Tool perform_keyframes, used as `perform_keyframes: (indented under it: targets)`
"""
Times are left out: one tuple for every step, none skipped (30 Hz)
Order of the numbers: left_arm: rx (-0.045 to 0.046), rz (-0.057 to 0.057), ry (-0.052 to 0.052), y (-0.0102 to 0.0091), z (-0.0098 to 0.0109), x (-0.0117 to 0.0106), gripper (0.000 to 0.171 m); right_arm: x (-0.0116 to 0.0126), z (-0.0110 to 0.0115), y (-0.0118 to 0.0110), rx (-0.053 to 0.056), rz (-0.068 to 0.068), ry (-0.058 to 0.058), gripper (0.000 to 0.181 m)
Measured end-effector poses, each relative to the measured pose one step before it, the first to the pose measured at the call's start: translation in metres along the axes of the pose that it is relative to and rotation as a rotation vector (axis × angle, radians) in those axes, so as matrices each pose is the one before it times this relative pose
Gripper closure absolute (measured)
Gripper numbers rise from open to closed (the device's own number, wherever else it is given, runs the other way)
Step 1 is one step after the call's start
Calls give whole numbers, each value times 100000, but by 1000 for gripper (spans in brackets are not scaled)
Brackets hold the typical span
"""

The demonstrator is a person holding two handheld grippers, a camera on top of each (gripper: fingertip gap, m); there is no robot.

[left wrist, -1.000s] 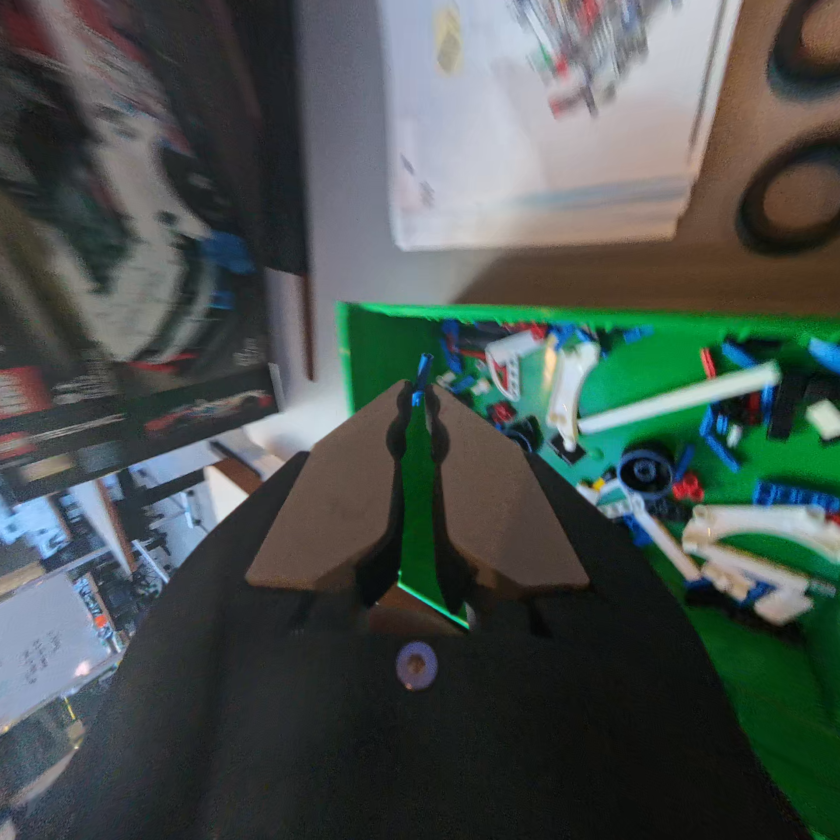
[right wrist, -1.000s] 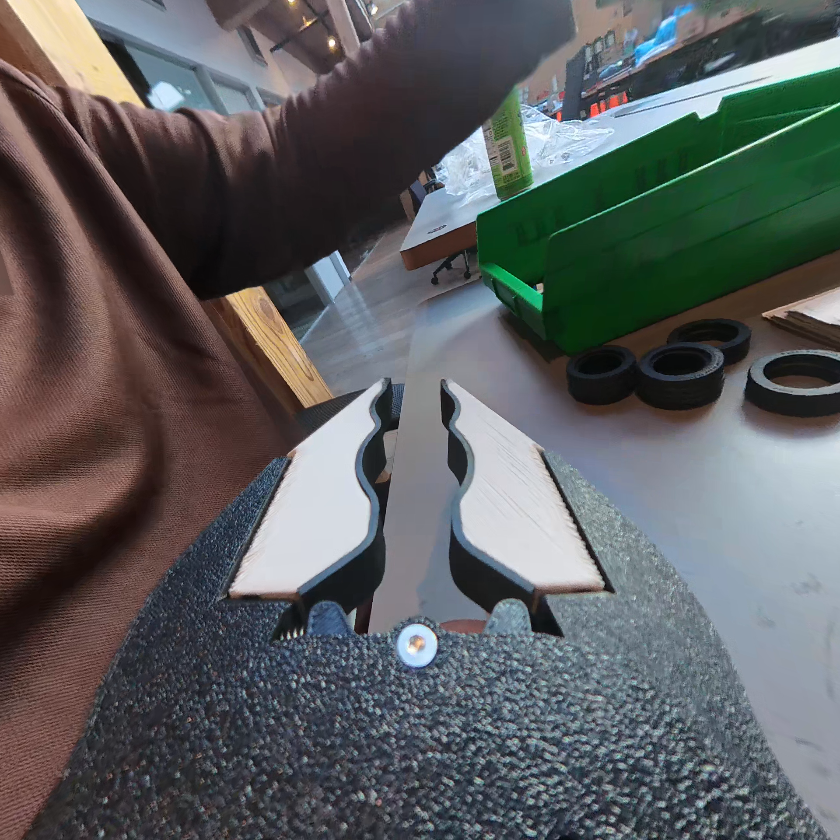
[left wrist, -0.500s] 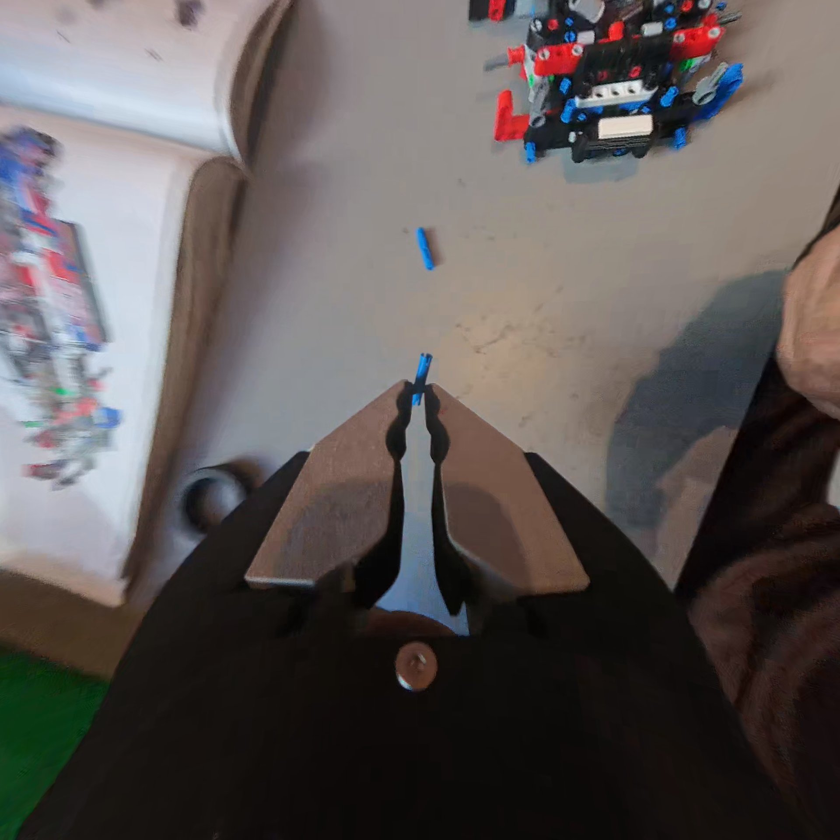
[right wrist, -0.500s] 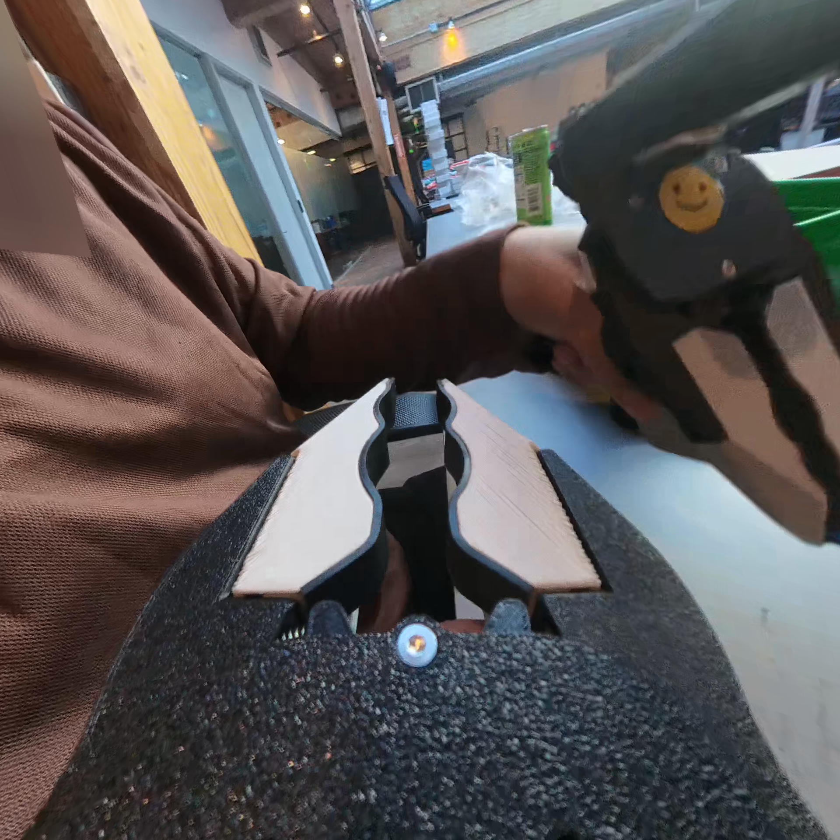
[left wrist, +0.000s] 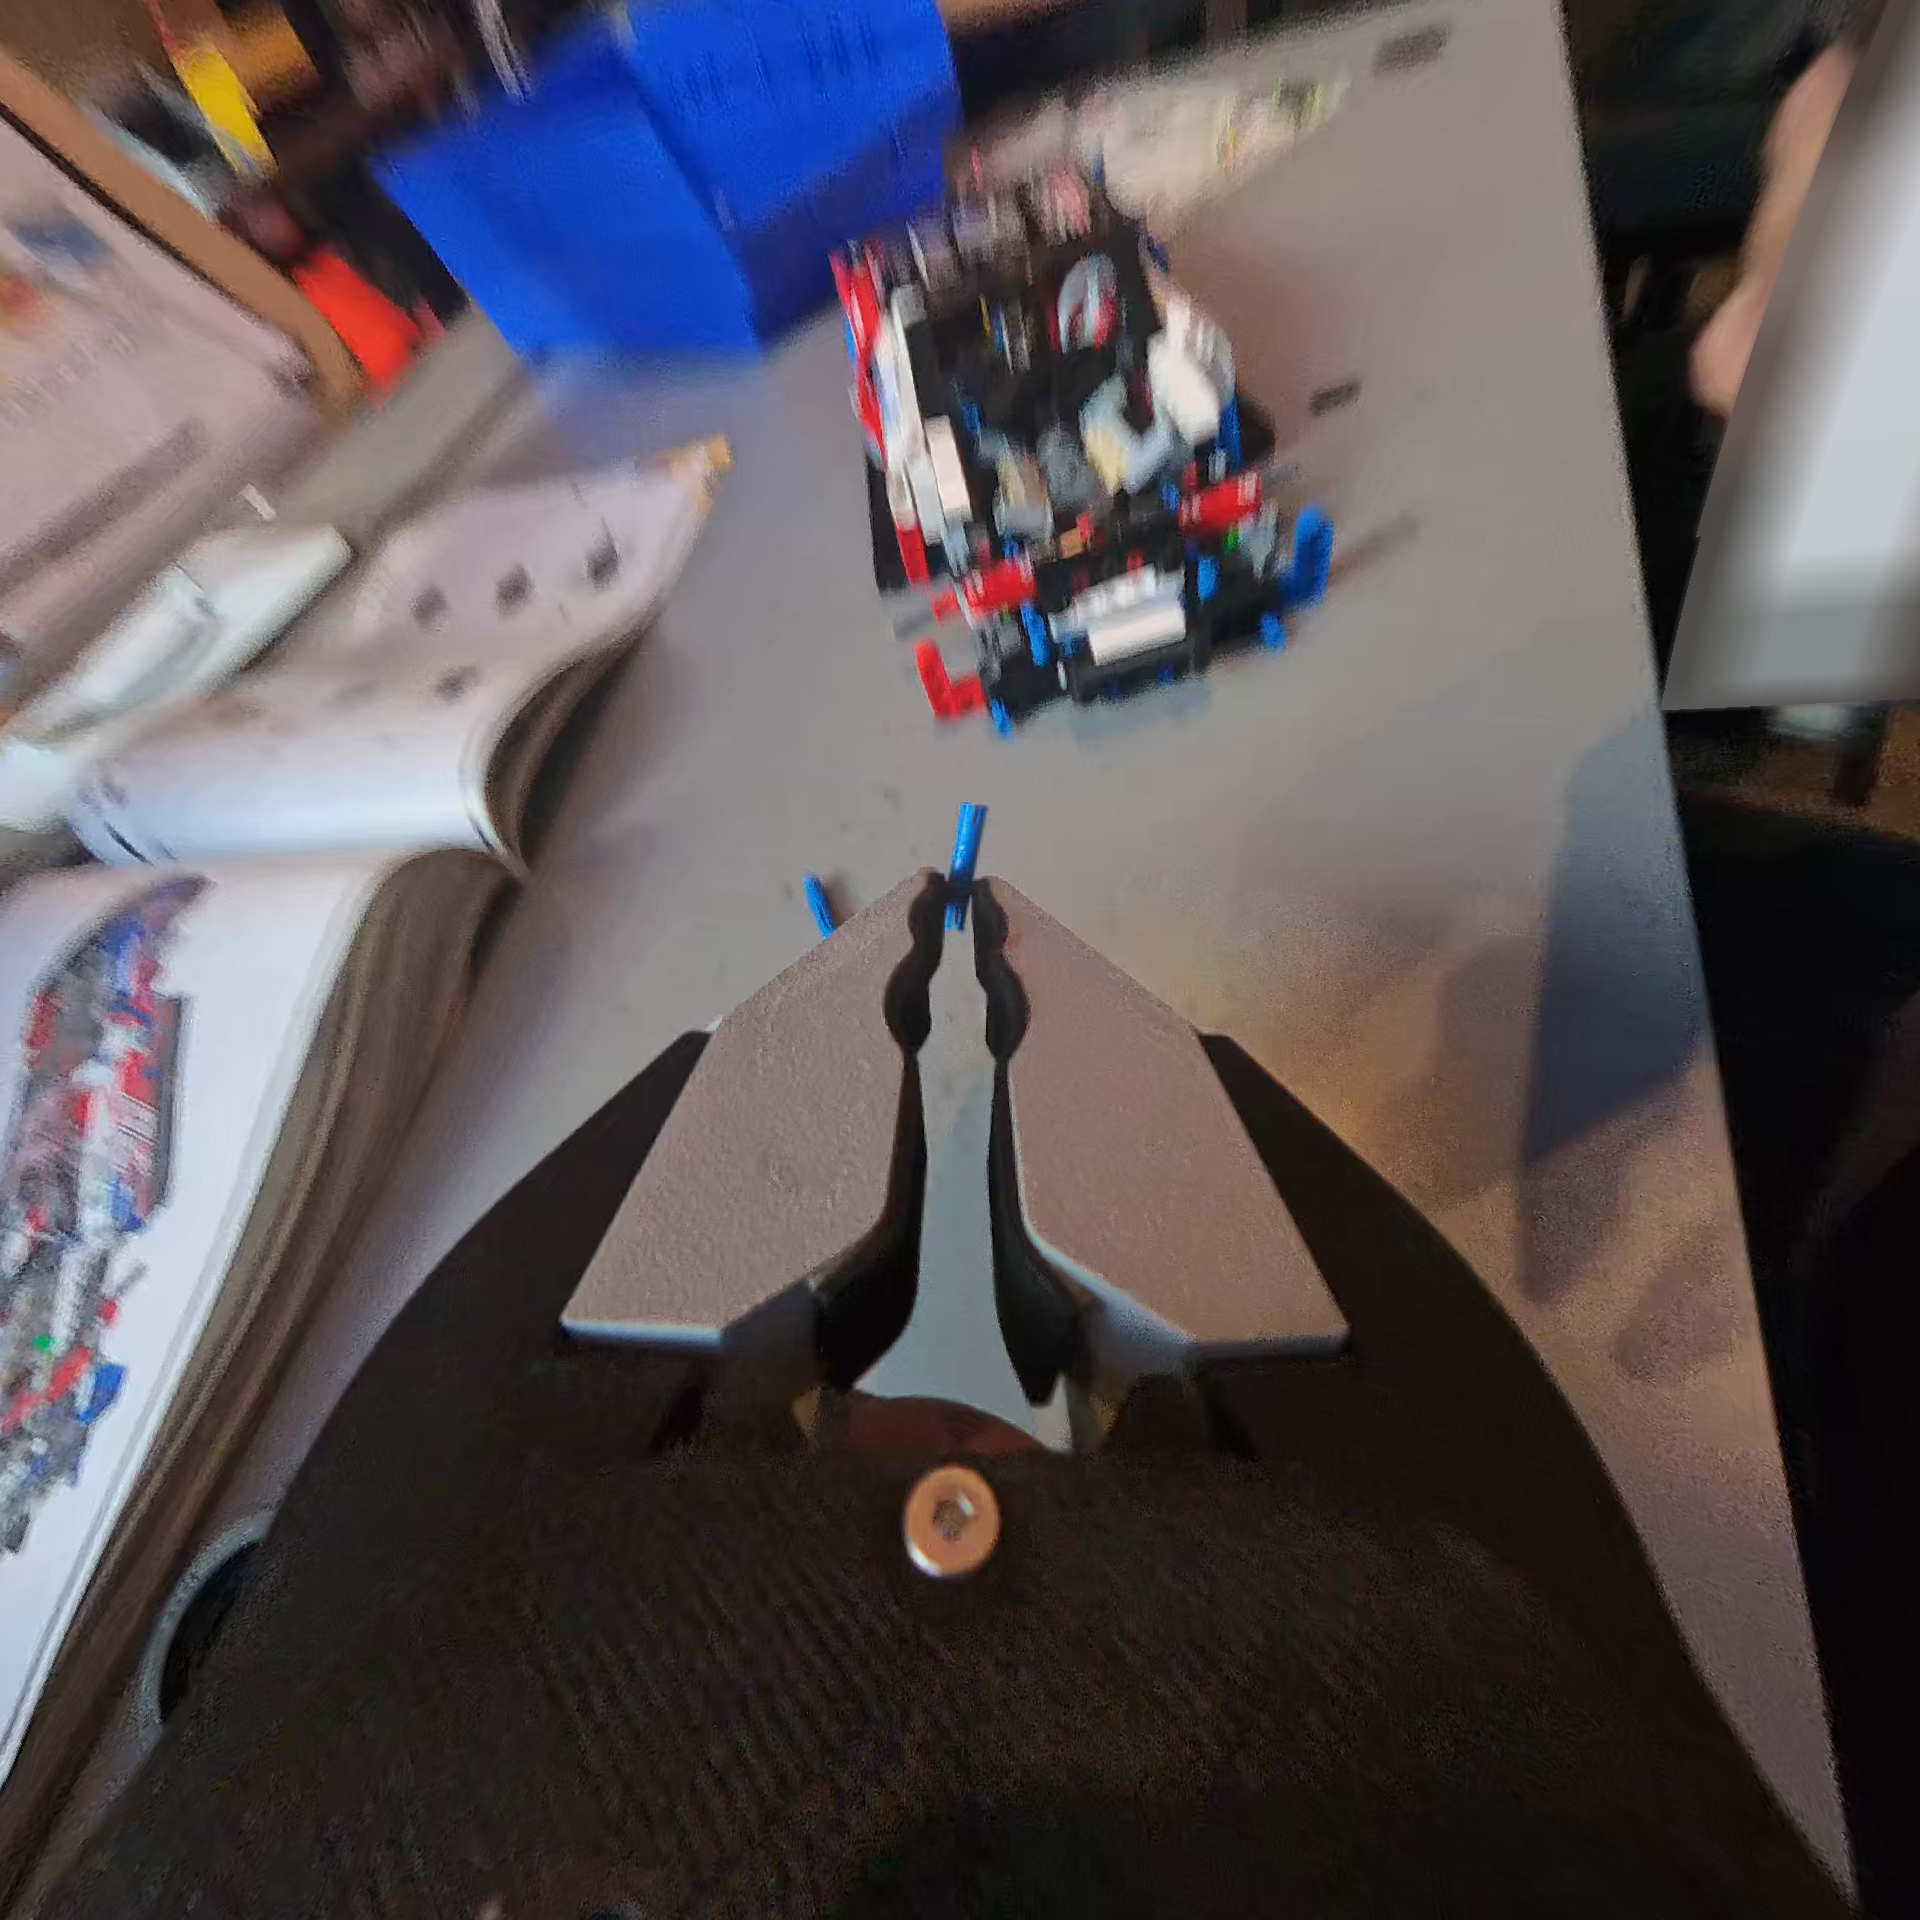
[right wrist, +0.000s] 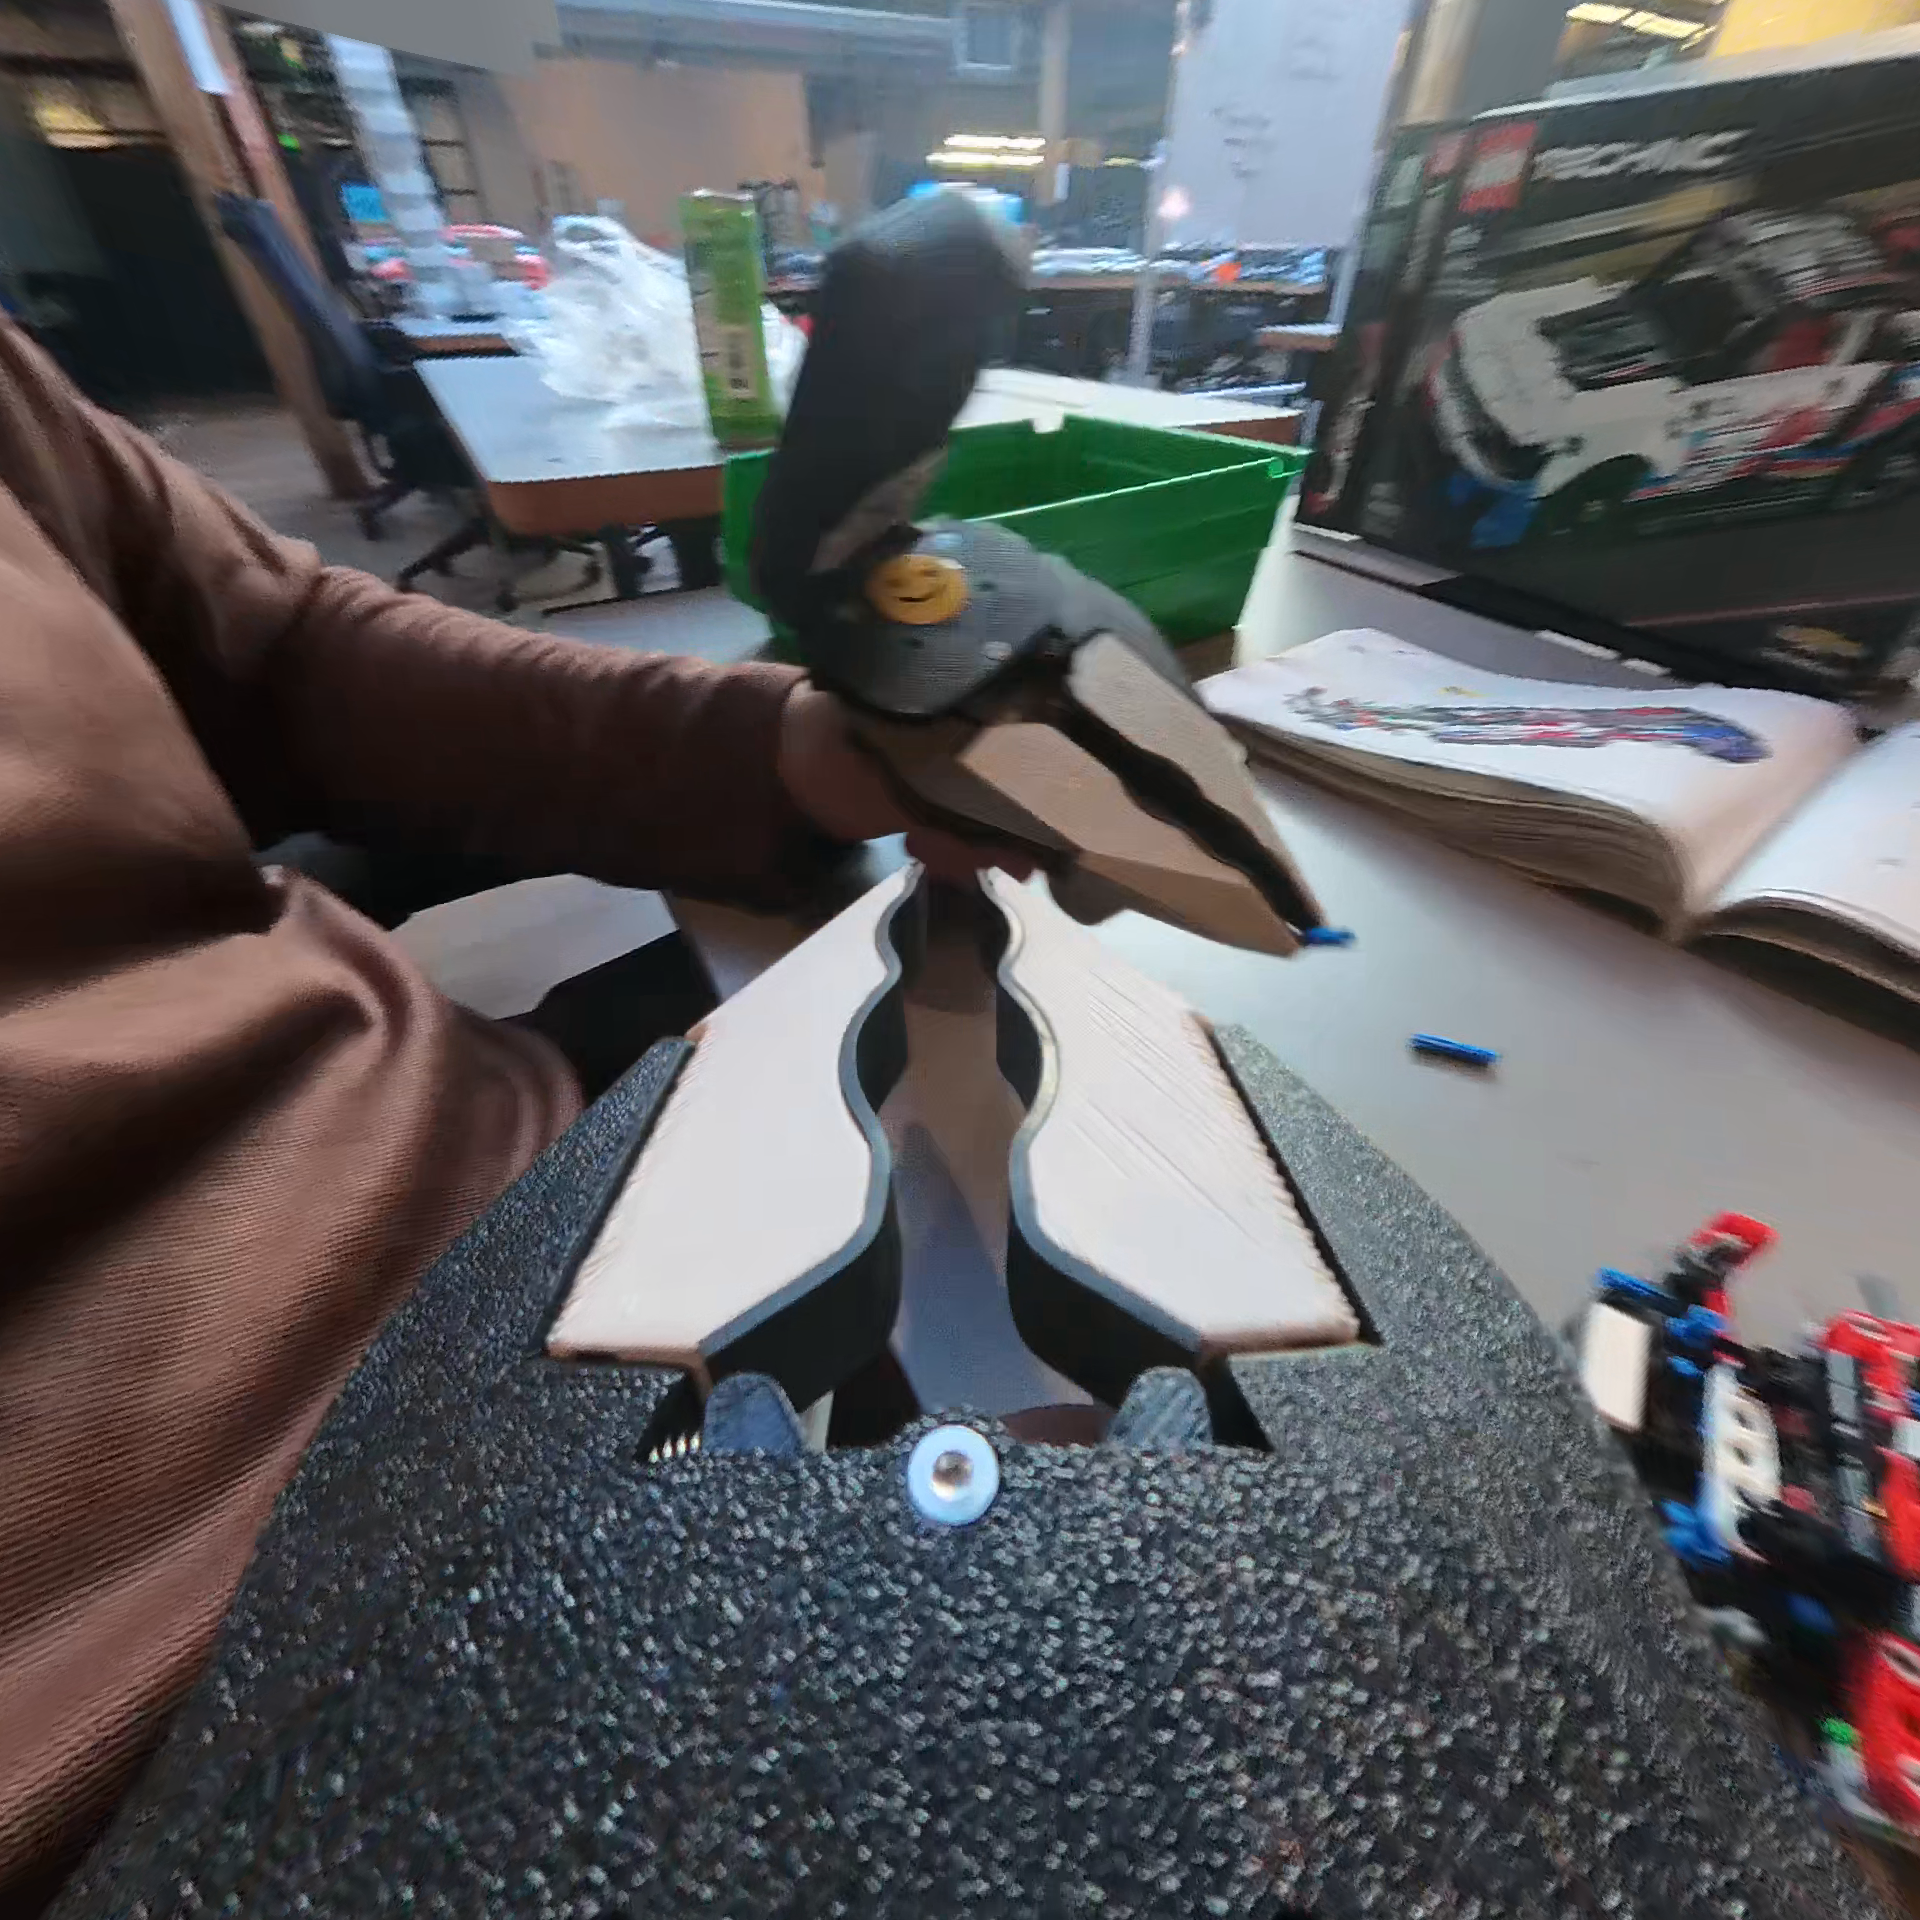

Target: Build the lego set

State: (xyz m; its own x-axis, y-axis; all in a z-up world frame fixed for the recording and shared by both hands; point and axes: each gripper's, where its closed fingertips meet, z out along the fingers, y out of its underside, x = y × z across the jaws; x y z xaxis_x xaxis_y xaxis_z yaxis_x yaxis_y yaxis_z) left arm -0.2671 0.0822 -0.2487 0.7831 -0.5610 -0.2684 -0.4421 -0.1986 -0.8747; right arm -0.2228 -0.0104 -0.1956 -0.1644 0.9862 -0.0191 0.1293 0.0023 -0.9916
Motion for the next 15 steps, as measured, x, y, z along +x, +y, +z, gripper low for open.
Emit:
perform_keyframes:
  targets:
    - [6941,-146,-620,-893,-551,-142,169,895,-115,-156,925,-740,3759,172]
    - [4119,-1673,1450,-500,-415,16,169,793,-22,-126,715,-659,3091,172]
    - [4668,-1853,423,-539,-425,-163,169,737,68,-116,657,-740,2793,172]
    - [6991,-1517,880,-845,-528,-127,169,670,128,-83,448,-1079,2686,172]
    - [7384,-2396,2269,-898,-558,-12,169,542,188,0,77,-1513,2347,172]
    - [4560,-2589,2392,-530,-398,-101,169,330,242,89,-196,-1926,1445,172]
    - [860,-1669,-553,-49,-220,-551,169,74,339,305,-884,-1973,322,174]
    - [-1531,484,-2977,244,-87,-823,169,-123,418,570,-1945,-1468,-595,175]
    - [-1587,977,-4005,228,-5,-837,169,-311,462,699,-2940,-720,-1421,175]
    - [-295,347,-2474,82,21,-464,169,-368,380,435,-2906,-1433,-1563,175]
    - [237,-437,-741,-3,26,-132,169,-211,232,143,-1305,-1939,-292,175]
    - [-171,1,276,34,50,63,169,-33,132,19,-266,-1308,500,175]
    - [-285,625,192,66,64,81,169,9,25,-2,-70,-268,200,175]
    - [-68,723,87,5,42,75,169,54,-78,-77,648,344,160,175]
    - [201,531,743,-27,28,166,169,140,-207,-182,1547,580,720,175]
